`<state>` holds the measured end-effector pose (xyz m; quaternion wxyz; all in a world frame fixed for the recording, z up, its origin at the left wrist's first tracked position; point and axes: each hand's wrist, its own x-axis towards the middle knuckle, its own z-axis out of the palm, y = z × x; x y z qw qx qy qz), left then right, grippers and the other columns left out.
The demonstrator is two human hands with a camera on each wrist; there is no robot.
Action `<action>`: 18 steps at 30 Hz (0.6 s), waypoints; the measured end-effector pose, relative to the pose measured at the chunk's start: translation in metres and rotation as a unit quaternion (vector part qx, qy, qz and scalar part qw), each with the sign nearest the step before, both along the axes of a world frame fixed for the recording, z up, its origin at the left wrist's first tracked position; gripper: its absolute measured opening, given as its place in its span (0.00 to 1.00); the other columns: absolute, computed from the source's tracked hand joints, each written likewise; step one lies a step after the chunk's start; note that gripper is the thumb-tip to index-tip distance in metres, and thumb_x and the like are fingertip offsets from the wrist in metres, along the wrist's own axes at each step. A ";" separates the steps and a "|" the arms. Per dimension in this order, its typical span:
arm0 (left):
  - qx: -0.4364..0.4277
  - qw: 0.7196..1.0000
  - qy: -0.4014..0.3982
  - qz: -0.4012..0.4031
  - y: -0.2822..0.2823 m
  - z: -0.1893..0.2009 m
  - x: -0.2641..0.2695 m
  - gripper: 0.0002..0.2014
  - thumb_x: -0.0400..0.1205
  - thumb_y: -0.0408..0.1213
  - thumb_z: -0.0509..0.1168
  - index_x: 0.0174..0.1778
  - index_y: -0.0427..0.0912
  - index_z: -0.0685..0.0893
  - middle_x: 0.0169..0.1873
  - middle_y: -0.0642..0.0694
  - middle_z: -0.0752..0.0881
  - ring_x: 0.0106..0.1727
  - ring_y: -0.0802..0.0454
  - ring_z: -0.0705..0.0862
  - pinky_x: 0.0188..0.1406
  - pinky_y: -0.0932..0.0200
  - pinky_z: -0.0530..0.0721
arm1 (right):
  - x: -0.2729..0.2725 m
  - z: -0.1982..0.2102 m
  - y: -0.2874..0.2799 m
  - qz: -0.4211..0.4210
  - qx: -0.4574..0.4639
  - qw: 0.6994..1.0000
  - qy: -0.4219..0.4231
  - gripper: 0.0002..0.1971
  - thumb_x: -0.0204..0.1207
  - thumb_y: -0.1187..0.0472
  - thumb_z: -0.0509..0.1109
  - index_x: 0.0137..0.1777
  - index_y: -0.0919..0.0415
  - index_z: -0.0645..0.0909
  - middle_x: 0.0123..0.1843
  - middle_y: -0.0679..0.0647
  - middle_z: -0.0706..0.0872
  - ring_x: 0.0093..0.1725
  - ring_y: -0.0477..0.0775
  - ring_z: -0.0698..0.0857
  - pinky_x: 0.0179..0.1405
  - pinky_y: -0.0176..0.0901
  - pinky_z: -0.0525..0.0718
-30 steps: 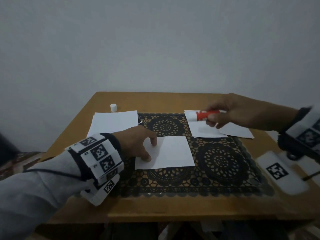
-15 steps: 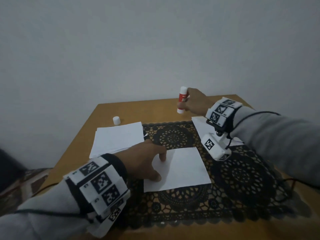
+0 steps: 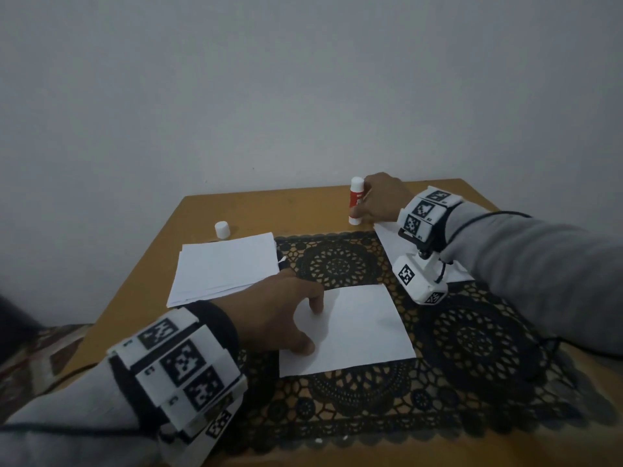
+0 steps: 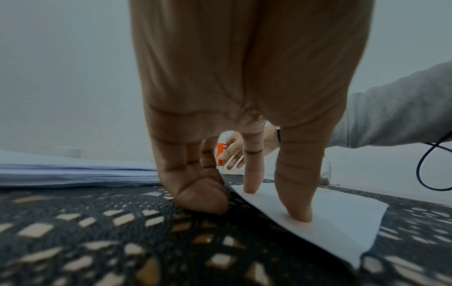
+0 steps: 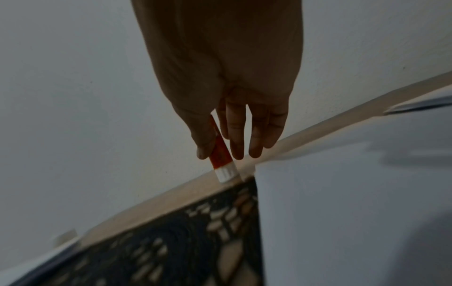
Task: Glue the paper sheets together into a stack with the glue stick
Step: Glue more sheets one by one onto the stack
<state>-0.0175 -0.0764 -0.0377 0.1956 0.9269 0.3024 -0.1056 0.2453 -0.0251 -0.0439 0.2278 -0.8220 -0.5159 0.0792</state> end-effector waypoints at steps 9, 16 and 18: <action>0.022 1.000 0.007 0.014 -0.007 0.002 -0.003 0.22 0.74 0.46 0.75 0.63 0.55 0.77 0.58 0.51 0.73 0.58 0.52 0.74 0.57 0.58 0.75 | 0.029 0.043 -0.064 0.021 -0.052 0.994 -0.094 0.16 0.71 0.61 0.78 0.58 0.62 0.82 0.58 0.55 0.83 0.54 0.55 0.80 0.49 0.44 0.78; 0.042 0.999 0.021 0.020 -0.011 0.004 -0.001 0.23 0.74 0.47 0.75 0.63 0.56 0.77 0.53 0.53 0.71 0.55 0.53 0.73 0.50 0.60 0.72 | 0.063 0.028 -0.143 0.082 -0.227 0.949 -0.201 0.22 0.76 0.45 0.73 0.63 0.57 0.77 0.62 0.54 0.81 0.59 0.55 0.78 0.59 0.47 0.78; 0.040 0.999 0.017 0.024 -0.012 0.003 -0.001 0.22 0.73 0.46 0.76 0.62 0.56 0.77 0.54 0.52 0.71 0.56 0.52 0.73 0.50 0.60 0.72 | 0.066 0.024 -0.156 0.104 -0.249 0.941 -0.203 0.25 0.75 0.42 0.72 0.65 0.57 0.77 0.64 0.53 0.81 0.61 0.55 0.79 0.59 0.47 0.78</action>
